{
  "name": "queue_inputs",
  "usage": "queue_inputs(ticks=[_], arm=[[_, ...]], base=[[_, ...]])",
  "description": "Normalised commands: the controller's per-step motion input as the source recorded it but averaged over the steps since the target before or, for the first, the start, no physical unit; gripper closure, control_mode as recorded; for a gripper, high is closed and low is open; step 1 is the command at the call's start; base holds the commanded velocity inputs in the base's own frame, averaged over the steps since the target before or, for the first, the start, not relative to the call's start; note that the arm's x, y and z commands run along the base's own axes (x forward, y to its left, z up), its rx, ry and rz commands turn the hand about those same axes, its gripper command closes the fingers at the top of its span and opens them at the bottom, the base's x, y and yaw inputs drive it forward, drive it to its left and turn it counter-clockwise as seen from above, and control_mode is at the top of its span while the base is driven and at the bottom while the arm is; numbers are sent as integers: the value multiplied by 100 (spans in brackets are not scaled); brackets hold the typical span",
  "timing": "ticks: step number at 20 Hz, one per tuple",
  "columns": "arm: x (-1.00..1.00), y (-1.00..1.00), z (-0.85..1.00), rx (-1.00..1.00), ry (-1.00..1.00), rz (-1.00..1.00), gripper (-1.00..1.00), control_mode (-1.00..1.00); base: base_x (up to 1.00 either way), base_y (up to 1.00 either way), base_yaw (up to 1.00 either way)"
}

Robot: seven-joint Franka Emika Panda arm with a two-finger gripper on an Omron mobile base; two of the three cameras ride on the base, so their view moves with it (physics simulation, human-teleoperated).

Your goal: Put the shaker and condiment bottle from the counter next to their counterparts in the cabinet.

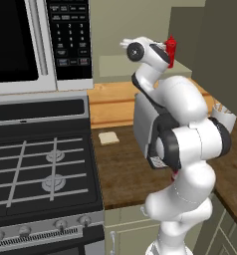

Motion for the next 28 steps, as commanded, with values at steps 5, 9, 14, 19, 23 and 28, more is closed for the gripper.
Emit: queue_inputs(ticks=[5, 9, 14, 19, 23, 28], arm=[[19, 0, -9, 0, 0, 0, -100, -100], [17, 0, -6, 0, 0, 0, -100, -100], [7, 1, -2, 0, 0, 0, -100, -100], [-26, 26, 0, 0, -5, 0, -100, -100], [-39, 21, 0, 0, -14, 0, -100, -100], [-77, 0, 0, 1, -16, 0, -100, -100]], base=[[0, 0, 0], [0, 0, 0], [0, 0, 0], [0, 0, 0], [0, 0, 0], [0, 0, 0]])
